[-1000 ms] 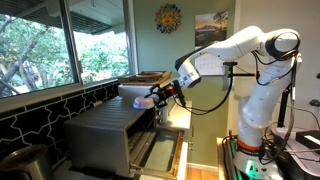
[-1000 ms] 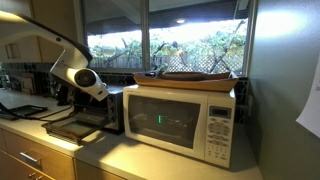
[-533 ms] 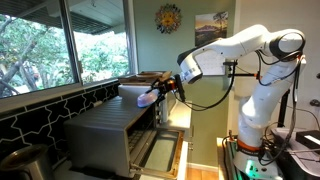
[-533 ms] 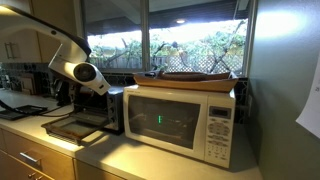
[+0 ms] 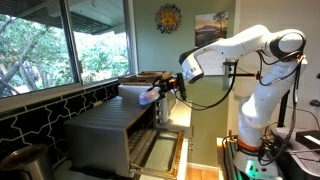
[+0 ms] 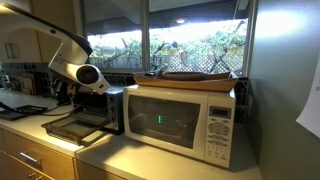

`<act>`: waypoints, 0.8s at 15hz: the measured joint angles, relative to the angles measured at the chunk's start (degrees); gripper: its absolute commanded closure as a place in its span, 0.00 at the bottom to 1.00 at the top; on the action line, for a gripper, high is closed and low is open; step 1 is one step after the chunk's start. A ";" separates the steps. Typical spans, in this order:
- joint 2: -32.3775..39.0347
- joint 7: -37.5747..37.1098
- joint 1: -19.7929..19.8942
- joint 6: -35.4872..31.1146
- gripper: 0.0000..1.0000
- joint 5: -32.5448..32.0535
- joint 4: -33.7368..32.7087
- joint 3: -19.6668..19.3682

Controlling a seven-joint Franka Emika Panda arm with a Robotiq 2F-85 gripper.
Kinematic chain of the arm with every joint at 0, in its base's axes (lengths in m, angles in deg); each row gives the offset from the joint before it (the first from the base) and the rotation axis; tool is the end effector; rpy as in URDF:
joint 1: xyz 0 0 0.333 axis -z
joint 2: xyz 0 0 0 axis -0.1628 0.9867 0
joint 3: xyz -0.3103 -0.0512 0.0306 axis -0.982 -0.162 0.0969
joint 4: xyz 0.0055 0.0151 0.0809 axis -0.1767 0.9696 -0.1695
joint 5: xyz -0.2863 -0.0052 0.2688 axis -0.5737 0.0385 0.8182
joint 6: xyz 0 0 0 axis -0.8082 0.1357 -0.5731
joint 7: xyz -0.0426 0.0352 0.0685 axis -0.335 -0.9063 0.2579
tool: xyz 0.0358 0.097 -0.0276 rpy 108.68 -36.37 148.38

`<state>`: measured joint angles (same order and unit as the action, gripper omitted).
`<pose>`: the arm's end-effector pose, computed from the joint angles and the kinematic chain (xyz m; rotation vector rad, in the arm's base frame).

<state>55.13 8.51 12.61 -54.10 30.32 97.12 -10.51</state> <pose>0.4153 0.0136 0.4831 -1.6209 0.6000 -0.4154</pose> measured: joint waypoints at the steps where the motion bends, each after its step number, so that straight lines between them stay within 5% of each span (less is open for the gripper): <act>1: -0.13 0.54 0.07 2.70 0.97 -0.01 0.15 -0.54; 8: -0.38 1.58 0.71 24.24 0.97 -9.49 1.44 -1.75; 12: 0.91 1.11 0.69 28.45 0.89 -15.20 1.20 -0.19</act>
<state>56.04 9.62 13.30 -25.65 15.13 98.33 -10.70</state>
